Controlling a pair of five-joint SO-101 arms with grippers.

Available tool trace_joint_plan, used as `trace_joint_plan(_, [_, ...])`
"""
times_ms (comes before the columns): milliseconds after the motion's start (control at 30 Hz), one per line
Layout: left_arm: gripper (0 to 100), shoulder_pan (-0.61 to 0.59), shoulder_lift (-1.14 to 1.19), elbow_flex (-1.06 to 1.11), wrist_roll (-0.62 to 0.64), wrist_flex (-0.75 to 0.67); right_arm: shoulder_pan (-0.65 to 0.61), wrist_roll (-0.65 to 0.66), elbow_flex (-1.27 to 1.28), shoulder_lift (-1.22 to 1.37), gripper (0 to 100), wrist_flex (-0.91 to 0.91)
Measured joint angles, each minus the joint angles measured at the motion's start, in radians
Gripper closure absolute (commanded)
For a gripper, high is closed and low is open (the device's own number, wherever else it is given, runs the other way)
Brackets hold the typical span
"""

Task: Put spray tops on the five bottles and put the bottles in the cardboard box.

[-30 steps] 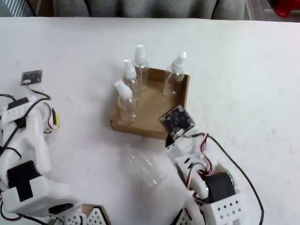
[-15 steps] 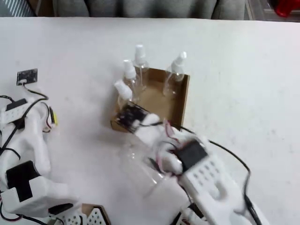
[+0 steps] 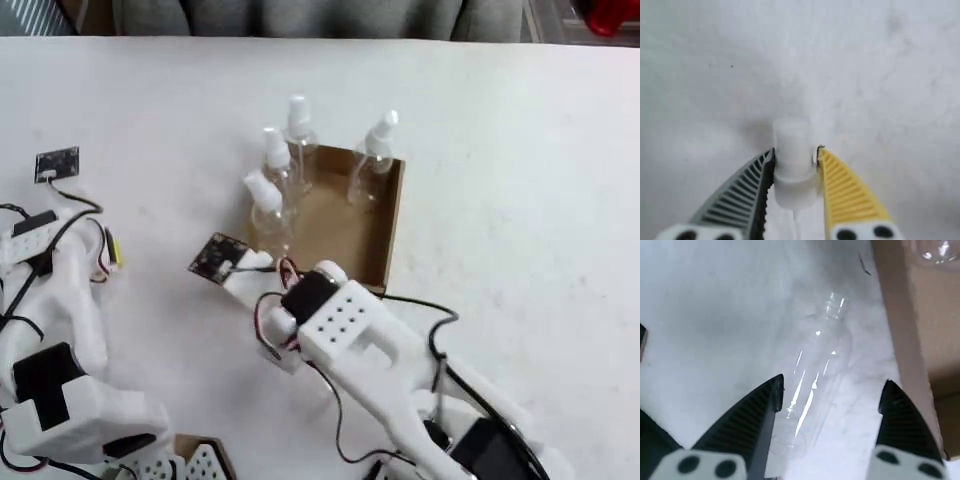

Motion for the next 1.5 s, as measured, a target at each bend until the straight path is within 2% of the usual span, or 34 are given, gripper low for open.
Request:
trace_joint_plan(300, [98, 0.002, 0.000, 0.000, 0.000, 0.000, -0.006, -0.003, 0.054, 0.160, 71.1, -0.227])
trace_joint_plan(633, [98, 0.000, 0.000, 0.000, 0.000, 0.000, -0.003, -0.008, 0.054, 0.172, 70.1, -0.209])
trace_joint_plan(767, [98, 0.000, 0.000, 0.000, 0.000, 0.000, -0.003, -0.072, 0.058, 0.074, 66.1, -0.176])
trace_joint_plan(1233, [98, 0.000, 0.000, 0.000, 0.000, 0.000, -0.008, -0.094, 0.170, 0.054, 73.7, -0.245])
trace_joint_plan(1500, [98, 0.002, 0.000, 0.000, 0.000, 0.000, -0.008, -0.094, 0.172, 0.103, 74.0, -0.276])
